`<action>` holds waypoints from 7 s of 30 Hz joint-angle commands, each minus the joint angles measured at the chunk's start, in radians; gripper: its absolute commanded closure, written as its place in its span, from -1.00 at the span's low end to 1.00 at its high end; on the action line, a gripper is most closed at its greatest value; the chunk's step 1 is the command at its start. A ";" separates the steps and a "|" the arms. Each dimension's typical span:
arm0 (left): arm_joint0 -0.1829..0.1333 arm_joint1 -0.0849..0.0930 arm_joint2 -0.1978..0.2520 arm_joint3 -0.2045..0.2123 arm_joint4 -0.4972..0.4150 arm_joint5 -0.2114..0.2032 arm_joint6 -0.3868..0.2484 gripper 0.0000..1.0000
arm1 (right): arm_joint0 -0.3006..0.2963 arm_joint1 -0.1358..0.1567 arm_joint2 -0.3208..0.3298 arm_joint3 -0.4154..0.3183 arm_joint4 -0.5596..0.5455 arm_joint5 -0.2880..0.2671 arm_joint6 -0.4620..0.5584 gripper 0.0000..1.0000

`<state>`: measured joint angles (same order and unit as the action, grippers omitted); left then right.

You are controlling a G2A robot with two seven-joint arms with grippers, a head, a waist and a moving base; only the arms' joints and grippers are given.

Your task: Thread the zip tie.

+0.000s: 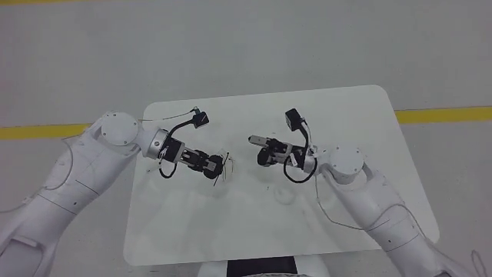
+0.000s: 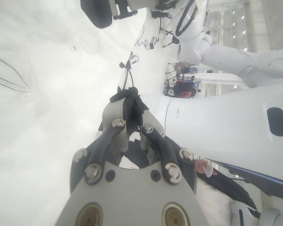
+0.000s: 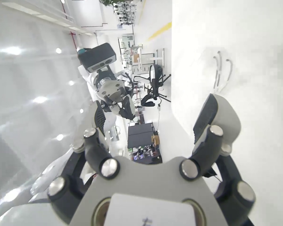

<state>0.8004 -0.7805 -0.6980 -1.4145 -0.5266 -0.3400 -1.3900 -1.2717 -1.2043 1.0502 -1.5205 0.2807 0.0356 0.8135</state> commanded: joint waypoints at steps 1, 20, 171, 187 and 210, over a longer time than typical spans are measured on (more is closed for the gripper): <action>0.000 0.000 0.000 0.000 0.000 0.000 0.000 1.00 | 0.025 -0.009 -0.029 0.032 0.036 -0.024 0.011 -1.00; 0.019 0.000 0.022 0.011 -0.022 0.005 0.000 1.00 | 0.070 -0.035 -0.108 0.148 0.162 -0.075 0.115 -1.00; -0.020 -0.018 0.123 0.081 -0.058 0.000 0.000 -1.00 | 0.087 -0.088 -0.134 0.311 0.251 -0.292 0.149 1.00; 0.135 -0.019 0.010 0.043 -0.119 0.000 0.243 -1.00 | -0.019 -0.089 -0.059 0.258 0.332 -0.376 -0.025 1.00; 0.280 -0.064 -0.053 0.024 -0.179 0.000 0.453 -1.00 | -0.082 -0.122 -0.081 0.243 0.368 -0.376 -0.248 1.00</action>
<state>1.0730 -0.8370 -0.7459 -1.3936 -0.6842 -0.3400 -0.9502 -1.3541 -1.3233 0.9747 -1.2835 0.6441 -0.3400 0.5781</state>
